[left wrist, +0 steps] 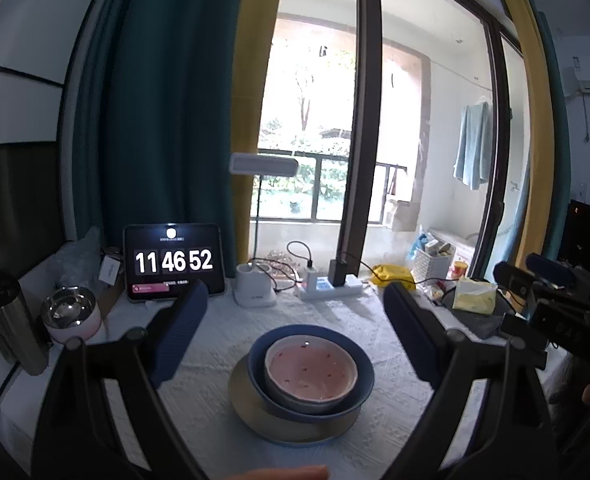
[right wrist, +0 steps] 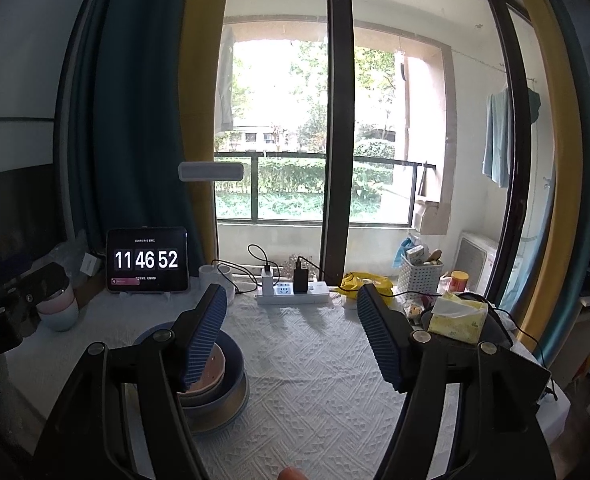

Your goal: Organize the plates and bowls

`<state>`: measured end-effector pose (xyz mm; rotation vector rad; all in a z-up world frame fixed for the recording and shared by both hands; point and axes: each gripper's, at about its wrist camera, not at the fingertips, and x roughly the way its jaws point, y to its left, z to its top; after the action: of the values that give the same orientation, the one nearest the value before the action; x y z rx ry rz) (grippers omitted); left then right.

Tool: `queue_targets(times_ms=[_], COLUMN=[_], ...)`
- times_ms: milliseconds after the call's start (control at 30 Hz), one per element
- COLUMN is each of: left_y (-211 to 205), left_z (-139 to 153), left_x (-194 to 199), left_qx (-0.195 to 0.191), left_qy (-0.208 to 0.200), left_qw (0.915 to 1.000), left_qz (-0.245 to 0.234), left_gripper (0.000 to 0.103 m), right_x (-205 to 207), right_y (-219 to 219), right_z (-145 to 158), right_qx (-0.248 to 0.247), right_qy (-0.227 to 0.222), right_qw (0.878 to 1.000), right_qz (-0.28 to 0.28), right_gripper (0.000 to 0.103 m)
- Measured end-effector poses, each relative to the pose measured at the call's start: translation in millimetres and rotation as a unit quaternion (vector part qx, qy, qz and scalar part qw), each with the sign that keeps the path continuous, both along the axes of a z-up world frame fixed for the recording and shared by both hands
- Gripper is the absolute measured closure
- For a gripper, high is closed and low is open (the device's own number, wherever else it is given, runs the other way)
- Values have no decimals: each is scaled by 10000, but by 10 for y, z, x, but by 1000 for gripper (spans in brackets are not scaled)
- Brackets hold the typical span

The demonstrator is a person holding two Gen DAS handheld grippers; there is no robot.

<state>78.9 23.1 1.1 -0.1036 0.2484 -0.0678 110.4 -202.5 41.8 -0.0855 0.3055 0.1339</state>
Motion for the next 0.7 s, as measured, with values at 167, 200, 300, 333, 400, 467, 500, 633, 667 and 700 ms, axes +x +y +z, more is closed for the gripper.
queue_targets(times_ms=[167, 200, 300, 333, 400, 467, 500, 633, 667, 700], left_y=[-17, -17, -23, -22, -25, -33, -37, -56, -57, -55], left_z=[-8, -11, -23, -27, -35, -36, -42, -42, -44, -44], left_x=[4, 6, 7, 8, 15, 23, 25, 12, 14, 15], left_qx=[14, 10, 7, 12, 26, 64, 74, 93, 90, 81], left_qy=[11, 15, 34, 36, 52, 70, 78, 63, 68, 71], left_qw=[10000, 10000, 10000, 10000, 10000, 9999, 9999, 9999, 9999, 9999], left_qz=[-16, -11, -5, -4, 13, 54, 48, 10, 7, 3], left_gripper=[12, 12, 12, 12, 12, 12, 12, 12, 12, 12], right_x=[31, 43, 51, 53, 52, 65, 69, 71, 72, 75], right_y=[-9, -10, -10, -6, -5, 1, 4, 7, 4, 5], right_z=[-21, -30, -50, -58, -68, -75, -79, -81, -78, -86], right_qx=[-8, -3, 8, 4, 1, 3, -1, 2, 4, 2], right_qy=[45, 60, 92, 99, 109, 129, 133, 133, 133, 146], right_qw=[10000, 10000, 10000, 9999, 9999, 9999, 9999, 9999, 9999, 9999], right_qz=[-25, -32, -31, -30, -25, -21, -24, -19, -17, -16], right_gripper=[32, 32, 32, 32, 32, 32, 32, 32, 32, 32])
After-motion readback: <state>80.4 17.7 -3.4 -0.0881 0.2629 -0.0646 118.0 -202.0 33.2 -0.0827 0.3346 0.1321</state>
